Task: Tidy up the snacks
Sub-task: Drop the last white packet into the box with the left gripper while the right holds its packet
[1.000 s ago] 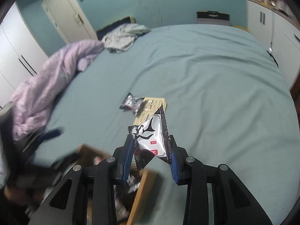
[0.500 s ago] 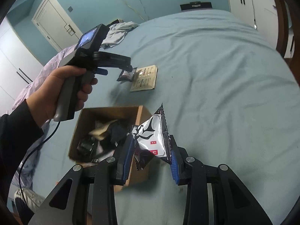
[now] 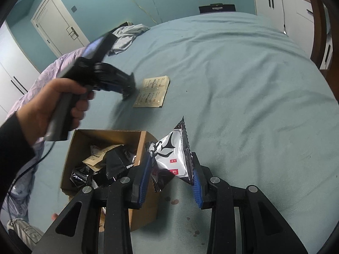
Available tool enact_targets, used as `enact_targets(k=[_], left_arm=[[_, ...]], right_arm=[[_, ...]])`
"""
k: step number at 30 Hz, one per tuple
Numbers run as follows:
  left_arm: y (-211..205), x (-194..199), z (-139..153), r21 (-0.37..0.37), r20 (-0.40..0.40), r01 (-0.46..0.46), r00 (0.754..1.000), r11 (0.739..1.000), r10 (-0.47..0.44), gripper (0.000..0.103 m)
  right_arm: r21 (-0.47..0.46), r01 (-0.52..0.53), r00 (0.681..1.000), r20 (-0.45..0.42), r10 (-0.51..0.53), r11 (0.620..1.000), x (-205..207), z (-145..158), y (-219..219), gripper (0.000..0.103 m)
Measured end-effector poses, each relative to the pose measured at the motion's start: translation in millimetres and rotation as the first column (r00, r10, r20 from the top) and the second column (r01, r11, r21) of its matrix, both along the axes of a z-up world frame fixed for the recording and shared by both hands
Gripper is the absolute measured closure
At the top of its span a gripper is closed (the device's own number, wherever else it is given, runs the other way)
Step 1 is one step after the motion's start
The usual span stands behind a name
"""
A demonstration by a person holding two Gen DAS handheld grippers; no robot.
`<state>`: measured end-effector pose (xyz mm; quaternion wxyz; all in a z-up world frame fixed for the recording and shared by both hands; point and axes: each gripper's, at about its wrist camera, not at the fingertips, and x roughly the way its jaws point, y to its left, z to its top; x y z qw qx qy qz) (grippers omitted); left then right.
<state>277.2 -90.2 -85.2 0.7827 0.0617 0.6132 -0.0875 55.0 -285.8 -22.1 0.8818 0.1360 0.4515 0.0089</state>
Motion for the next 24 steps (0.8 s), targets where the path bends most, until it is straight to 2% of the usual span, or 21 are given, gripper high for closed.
enact_targets(k=[4,10,13,19,24], left_arm=[[20.0,-38.3,40.8,-0.007,0.074,-0.003,0.997,1.0,0.004,0.074],[44.4,-107.6,105.2,-0.064,0.175,0.032,0.984,0.997,-0.02,0.074],[48.1,-142.4,123.2,-0.086,0.219,0.057,0.975,0.995,-0.037,0.074],[43.0,-204.3,129.7,-0.169,0.271,0.098,0.961,0.981,-0.05,0.074],[39.4,-228.9,105.2,-0.211,0.296,0.109,0.954,0.971,-0.043,0.074]], right_arm=[[-0.04,-0.004,1.0,0.01,0.005,0.999,-3.6,5.0,7.9,0.07],[-0.016,0.006,1.0,0.025,-0.005,1.0,-14.8,16.3,10.8,0.07],[-0.027,0.008,0.999,0.05,-0.006,1.0,-21.7,24.2,12.9,0.07],[-0.018,0.011,0.996,0.091,-0.009,1.0,-35.6,28.2,12.1,0.07],[-0.036,0.024,0.996,0.087,-0.021,0.999,-40.8,26.4,11.7,0.07]])
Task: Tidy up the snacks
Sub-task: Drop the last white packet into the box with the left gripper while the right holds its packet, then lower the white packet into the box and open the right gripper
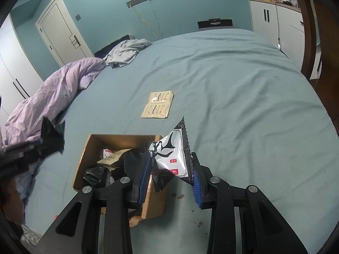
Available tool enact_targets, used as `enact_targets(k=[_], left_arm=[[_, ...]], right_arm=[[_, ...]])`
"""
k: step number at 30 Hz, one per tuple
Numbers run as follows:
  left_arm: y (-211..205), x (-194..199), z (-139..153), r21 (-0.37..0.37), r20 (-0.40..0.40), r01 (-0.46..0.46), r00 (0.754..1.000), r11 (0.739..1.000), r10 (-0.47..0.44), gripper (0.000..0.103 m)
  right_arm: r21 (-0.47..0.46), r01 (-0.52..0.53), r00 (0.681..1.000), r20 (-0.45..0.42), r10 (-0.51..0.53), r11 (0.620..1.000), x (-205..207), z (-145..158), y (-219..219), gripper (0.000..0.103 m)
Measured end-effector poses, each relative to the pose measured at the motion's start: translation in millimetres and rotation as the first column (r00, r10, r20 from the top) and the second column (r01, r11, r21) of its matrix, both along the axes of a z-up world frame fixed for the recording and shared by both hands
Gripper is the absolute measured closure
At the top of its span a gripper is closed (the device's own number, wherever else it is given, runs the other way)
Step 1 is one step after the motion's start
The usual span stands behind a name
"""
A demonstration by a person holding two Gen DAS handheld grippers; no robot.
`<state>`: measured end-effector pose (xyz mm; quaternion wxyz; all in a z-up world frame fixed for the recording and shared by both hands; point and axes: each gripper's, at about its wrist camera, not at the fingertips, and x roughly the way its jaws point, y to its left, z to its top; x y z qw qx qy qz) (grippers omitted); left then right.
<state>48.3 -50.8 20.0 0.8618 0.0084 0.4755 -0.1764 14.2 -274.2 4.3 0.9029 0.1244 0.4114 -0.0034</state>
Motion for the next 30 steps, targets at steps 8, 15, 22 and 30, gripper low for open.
enact_targets(k=[8,15,22,30], left_arm=[[-17.2,3.3,-41.8,0.034,-0.058,0.031,0.998,0.999,-0.029,0.07],[5.0,-4.0,-24.8,0.084,0.059,-0.055,0.997,0.995,0.05,0.019],[34.2,-17.3,-3.0,0.173,0.157,-0.156,0.979,0.972,0.13,0.016],[40.8,-18.2,-1.7,0.205,0.182,-0.172,0.974,0.964,0.135,0.015]], right_arm=[[-0.064,-0.043,0.999,-0.009,0.043,0.997,4.3,1.0,15.7,0.07],[-0.097,-0.078,0.997,-0.012,0.077,0.992,9.9,0.8,27.5,0.07],[-0.087,-0.149,0.988,0.029,0.152,0.985,5.9,3.6,35.7,0.07],[-0.092,-0.26,0.964,0.034,0.264,0.961,8.0,-0.6,59.4,0.07]])
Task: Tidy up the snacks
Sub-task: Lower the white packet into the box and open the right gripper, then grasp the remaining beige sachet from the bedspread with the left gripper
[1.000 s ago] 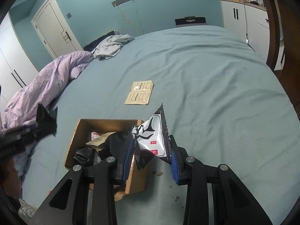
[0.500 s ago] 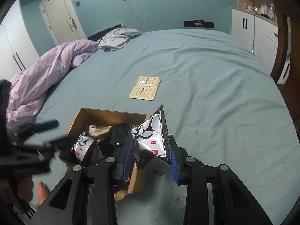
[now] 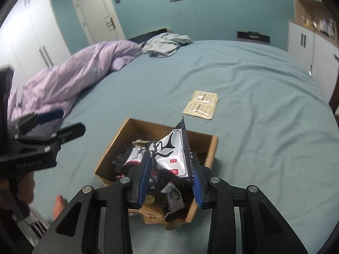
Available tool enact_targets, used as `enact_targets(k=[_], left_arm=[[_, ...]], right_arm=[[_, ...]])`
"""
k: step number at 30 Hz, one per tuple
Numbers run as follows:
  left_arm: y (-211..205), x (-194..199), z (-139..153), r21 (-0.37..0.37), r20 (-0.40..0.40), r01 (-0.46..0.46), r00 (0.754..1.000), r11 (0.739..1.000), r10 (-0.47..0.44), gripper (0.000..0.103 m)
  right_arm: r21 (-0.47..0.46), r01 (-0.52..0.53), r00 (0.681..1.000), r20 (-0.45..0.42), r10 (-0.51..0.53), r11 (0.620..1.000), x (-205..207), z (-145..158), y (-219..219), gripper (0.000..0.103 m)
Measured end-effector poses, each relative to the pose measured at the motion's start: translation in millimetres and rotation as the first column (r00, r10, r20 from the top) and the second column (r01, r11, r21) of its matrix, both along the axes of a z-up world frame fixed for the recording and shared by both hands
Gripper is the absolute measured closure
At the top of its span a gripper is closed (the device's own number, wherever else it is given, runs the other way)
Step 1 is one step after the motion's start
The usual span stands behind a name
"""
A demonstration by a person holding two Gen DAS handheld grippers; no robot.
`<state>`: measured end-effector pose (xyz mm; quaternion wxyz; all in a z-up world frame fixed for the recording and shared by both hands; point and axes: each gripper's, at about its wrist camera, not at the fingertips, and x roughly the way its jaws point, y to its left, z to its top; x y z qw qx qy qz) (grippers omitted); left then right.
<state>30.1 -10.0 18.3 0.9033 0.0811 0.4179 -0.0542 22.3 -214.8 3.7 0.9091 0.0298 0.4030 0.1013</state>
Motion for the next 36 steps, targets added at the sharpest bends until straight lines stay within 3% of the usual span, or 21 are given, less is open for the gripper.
enact_targets(k=[4,9,10,11,13,26,30,33,36], left_arm=[[-1.4,3.9,-7.3,0.017,-0.014,-0.005,1.0,1.0,0.005,0.015],[3.1,8.2,-10.3,-0.025,-0.038,-0.018,0.999,1.0,0.017,0.015],[3.7,8.8,-11.5,-0.024,-0.041,-0.021,0.999,0.999,0.02,0.015],[4.0,9.2,-12.6,-0.019,-0.041,-0.022,0.999,1.0,0.022,0.015],[2.9,9.3,-14.0,-0.007,-0.039,-0.023,0.999,1.0,0.022,0.015],[-5.0,12.7,-18.4,0.014,-0.046,-0.013,0.999,1.0,0.014,0.015],[-9.3,12.7,-22.2,0.027,-0.051,-0.001,0.999,1.0,0.002,0.015],[-12.9,12.1,-26.0,0.03,-0.067,0.02,0.998,0.999,-0.018,0.015],[-17.9,19.7,-27.4,0.024,-0.092,0.035,0.995,0.999,-0.033,0.015]], right_arm=[[-0.045,-0.052,0.999,-0.017,0.051,0.998,1.0,-7.1,10.8,0.068],[0.099,-0.018,0.998,-0.053,0.023,0.995,10.5,-6.7,-1.7,0.066],[0.131,-0.003,0.998,-0.058,0.01,0.991,11.5,-7.2,-6.3,0.056],[0.159,0.012,0.998,-0.062,-0.003,0.987,12.3,-7.4,-10.7,0.04],[0.191,0.043,0.998,-0.055,-0.033,0.981,12.4,-6.3,-18.5,0.026],[0.278,0.234,0.972,-0.035,-0.233,0.932,-8.0,7.8,-65.7,0.025],[0.281,0.349,0.936,-0.067,-0.345,0.894,-12.1,9.0,-86.9,0.025],[0.193,0.525,0.851,-0.123,-0.511,0.829,-14.4,4.1,-109.0,0.025],[0.299,0.583,0.812,-0.191,-0.551,0.755,-18.3,-4.4,-132.2,0.025]])
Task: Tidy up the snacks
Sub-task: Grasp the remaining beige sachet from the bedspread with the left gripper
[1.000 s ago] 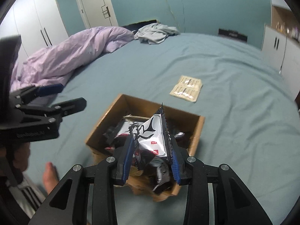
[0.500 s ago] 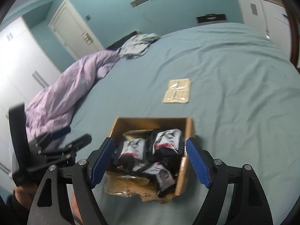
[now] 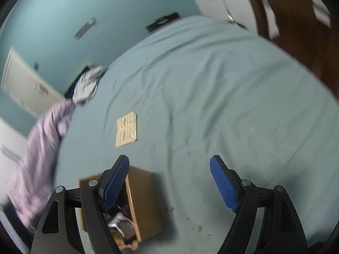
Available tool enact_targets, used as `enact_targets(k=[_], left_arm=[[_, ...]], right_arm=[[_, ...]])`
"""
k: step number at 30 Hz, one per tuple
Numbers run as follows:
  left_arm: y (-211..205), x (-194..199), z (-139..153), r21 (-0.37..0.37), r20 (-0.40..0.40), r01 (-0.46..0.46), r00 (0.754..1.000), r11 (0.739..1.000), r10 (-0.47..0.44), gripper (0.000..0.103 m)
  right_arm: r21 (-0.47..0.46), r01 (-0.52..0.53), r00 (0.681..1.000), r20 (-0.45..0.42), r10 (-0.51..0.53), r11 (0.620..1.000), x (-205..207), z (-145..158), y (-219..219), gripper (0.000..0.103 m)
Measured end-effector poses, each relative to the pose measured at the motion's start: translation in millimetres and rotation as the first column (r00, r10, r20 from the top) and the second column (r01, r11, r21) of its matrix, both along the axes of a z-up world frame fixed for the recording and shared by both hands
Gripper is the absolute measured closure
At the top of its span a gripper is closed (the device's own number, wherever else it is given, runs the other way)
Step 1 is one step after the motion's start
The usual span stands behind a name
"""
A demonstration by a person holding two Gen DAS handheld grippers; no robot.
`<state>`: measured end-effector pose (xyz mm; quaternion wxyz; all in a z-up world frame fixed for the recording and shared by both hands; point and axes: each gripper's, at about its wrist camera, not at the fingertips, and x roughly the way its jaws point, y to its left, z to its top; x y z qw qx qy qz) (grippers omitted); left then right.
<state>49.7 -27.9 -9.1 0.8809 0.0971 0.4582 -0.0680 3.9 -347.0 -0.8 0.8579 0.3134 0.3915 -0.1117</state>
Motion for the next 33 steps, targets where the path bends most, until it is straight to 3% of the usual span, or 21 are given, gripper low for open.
enact_targets(k=[6,11,16,19,23,28,33], left_arm=[[-34.7,52.1,-0.9,-0.064,-0.109,0.081,0.99,0.995,-0.088,0.01],[-85.4,125.6,-13.2,-0.116,-0.225,0.143,0.96,0.983,-0.166,0.006],[-120.8,199.9,-50.8,-0.123,-0.379,0.07,0.919,0.99,-0.112,0.006],[-133.6,229.7,-75.5,-0.064,-0.42,0.054,0.904,0.996,-0.076,0.006],[-141.3,251.3,-106.5,0.005,-0.468,0.048,0.883,0.999,-0.04,0.006],[-143.3,258.5,-128.8,0.035,-0.506,0.047,0.862,0.998,-0.023,0.006],[-145.9,248.0,-124.5,0.001,-0.513,0.11,0.853,0.994,-0.094,0.031]], right_arm=[[0.073,-0.018,0.998,-0.056,0.022,0.997,6.2,-9.6,-0.9,0.025],[0.091,-0.066,0.993,-0.094,0.074,0.994,12.3,-19.7,5.7,0.025],[0.106,-0.083,0.991,-0.1,0.093,0.991,32.6,-24.8,-11.5,0.025],[0.125,-0.089,0.989,-0.108,0.103,0.988,38.3,-32.4,-16.5,0.025],[0.171,-0.107,0.983,-0.127,0.13,0.979,48.0,-43.5,-25.7,0.025],[0.164,-0.129,0.981,-0.125,0.15,0.978,58.0,-46.5,-32.7,0.025],[0.179,-0.117,0.981,-0.135,0.142,0.977,62.0,-51.1,-36.2,0.025]])
